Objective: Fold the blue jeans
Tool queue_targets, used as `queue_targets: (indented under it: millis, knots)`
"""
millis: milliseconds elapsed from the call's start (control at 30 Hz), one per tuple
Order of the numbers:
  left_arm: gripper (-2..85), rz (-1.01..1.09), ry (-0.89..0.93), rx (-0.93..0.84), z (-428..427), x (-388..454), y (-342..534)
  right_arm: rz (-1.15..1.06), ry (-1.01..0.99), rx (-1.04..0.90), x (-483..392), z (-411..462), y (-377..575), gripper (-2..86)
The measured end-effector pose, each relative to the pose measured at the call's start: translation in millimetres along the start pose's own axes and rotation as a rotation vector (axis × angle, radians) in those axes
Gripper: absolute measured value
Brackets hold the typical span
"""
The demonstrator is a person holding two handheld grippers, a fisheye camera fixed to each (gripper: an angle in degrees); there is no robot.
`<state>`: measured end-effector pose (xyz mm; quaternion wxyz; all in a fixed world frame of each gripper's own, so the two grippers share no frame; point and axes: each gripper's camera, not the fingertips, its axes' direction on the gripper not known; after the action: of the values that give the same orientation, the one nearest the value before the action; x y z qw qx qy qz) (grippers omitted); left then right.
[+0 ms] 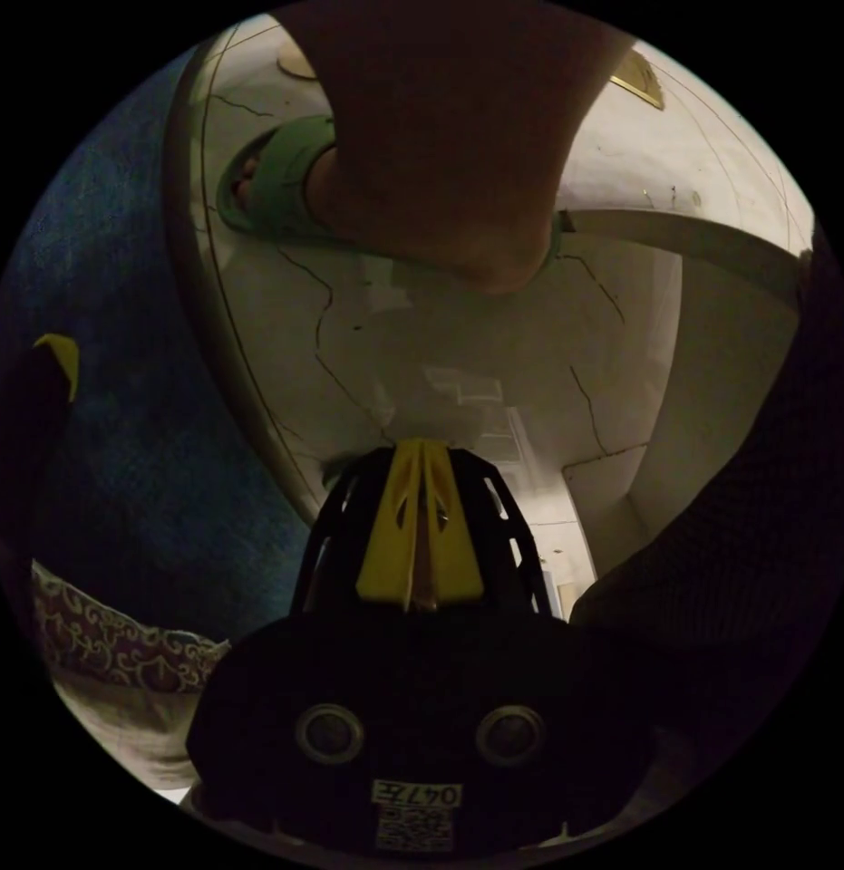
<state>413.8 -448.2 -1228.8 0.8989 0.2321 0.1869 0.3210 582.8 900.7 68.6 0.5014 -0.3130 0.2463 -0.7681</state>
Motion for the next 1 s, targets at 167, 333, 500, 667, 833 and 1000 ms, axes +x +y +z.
queue_targets:
  millis: [167,333,500,667,833,1000]
  knots:
    - [-1.0,-0.008,0.005,-0.018,2.2,-3.4,7.4,-0.027,0.002,-0.007,3.5,7.7,-14.9,-0.7]
    - [-1.0,-0.040,0.015,0.001,-0.5,-9.9,17.1,-0.042,-0.003,-0.024,5.4,14.9,-25.7,-0.6]
    - [-1.0,-0.032,0.019,-0.009,5.4,-10.3,25.4,-0.046,-0.008,-0.042,8.1,21.2,-35.4,-0.5]
    - [-1.0,-0.010,0.010,-0.019,11.0,-6.3,30.1,-0.077,0.002,-0.069,4.8,27.6,-44.8,-0.3]
    - [-1.0,-0.010,0.023,-0.022,17.4,-6.6,35.4,-0.116,0.026,-0.087,-0.7,30.5,-53.2,-0.4]
    - [-1.0,-0.010,0.037,-0.026,26.1,-5.9,40.6,-0.145,0.033,-0.106,-2.4,32.0,-63.6,-0.6]
